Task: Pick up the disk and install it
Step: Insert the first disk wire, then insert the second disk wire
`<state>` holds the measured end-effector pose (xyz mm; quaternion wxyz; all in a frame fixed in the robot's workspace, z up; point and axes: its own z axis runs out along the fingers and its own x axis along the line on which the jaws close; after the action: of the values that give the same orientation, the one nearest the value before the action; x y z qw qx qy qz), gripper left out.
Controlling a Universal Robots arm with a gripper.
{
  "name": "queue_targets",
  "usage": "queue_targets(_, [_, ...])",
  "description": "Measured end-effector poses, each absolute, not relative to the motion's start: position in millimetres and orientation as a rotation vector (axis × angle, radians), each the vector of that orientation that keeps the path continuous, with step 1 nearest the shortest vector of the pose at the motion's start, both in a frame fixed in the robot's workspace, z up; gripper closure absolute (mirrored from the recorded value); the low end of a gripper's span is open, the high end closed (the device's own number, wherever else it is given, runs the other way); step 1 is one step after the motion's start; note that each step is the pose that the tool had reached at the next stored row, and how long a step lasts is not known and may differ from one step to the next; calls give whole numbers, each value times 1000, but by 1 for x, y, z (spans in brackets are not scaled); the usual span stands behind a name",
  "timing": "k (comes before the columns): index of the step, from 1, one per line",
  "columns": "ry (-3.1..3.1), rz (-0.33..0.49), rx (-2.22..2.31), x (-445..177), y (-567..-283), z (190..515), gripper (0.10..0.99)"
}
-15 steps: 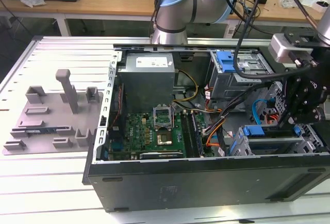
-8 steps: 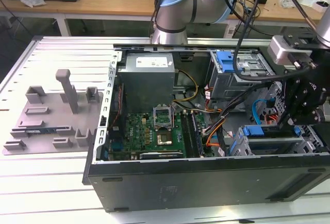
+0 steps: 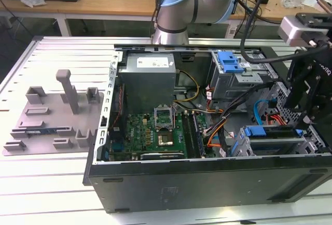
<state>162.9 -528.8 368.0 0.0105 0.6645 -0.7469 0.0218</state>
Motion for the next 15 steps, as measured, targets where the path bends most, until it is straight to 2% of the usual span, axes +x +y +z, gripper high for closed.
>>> queue_targets(15, [-2331,69,2073,163,-529,369,482])
